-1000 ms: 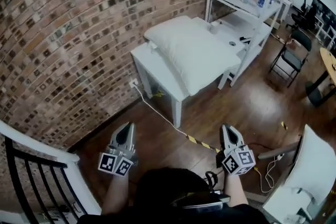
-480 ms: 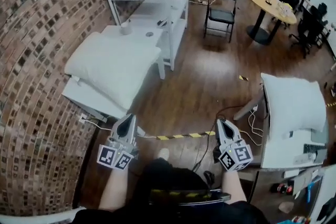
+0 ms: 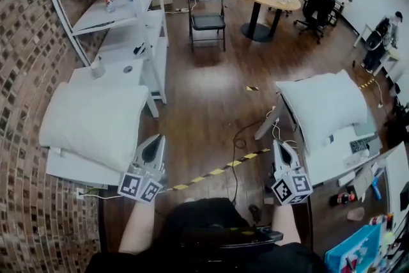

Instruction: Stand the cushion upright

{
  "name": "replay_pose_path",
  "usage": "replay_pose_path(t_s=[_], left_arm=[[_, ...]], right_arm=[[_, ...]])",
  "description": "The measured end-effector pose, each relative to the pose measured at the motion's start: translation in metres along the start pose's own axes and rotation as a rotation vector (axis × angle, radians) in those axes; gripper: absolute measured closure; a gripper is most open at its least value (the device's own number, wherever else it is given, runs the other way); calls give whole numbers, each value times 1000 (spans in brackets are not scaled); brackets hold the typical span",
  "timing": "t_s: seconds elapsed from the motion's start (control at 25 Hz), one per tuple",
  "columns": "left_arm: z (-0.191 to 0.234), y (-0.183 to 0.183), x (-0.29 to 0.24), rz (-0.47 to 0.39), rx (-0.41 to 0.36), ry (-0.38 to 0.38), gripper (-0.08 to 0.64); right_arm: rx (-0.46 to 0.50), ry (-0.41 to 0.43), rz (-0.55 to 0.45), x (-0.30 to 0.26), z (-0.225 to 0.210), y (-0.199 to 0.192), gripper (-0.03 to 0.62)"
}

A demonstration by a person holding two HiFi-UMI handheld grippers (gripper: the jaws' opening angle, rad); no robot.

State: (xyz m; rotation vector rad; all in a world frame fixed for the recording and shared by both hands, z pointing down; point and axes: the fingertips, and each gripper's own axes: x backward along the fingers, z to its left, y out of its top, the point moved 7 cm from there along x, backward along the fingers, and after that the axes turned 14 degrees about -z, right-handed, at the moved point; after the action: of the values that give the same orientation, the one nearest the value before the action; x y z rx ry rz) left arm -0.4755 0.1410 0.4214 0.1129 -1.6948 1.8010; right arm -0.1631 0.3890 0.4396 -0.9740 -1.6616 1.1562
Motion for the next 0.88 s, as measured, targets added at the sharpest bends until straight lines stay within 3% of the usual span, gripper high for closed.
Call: replay_pose_path(t_s=[0.24, 0.52, 0.68, 0.88], left_arm=[[27, -12, -28, 11, 67, -71, 558], [50, -38, -63, 27, 121, -107, 558], [44, -61, -104, 48, 128, -157, 558], [29, -103, -187, 51, 125, -197, 558]], right_arm=[[28, -75, 9, -19, 12, -9, 588], [37, -75, 49, -50, 21, -23, 588], [44, -125, 24, -59, -12, -20, 588], [44, -183, -31, -94, -92, -15, 588]])
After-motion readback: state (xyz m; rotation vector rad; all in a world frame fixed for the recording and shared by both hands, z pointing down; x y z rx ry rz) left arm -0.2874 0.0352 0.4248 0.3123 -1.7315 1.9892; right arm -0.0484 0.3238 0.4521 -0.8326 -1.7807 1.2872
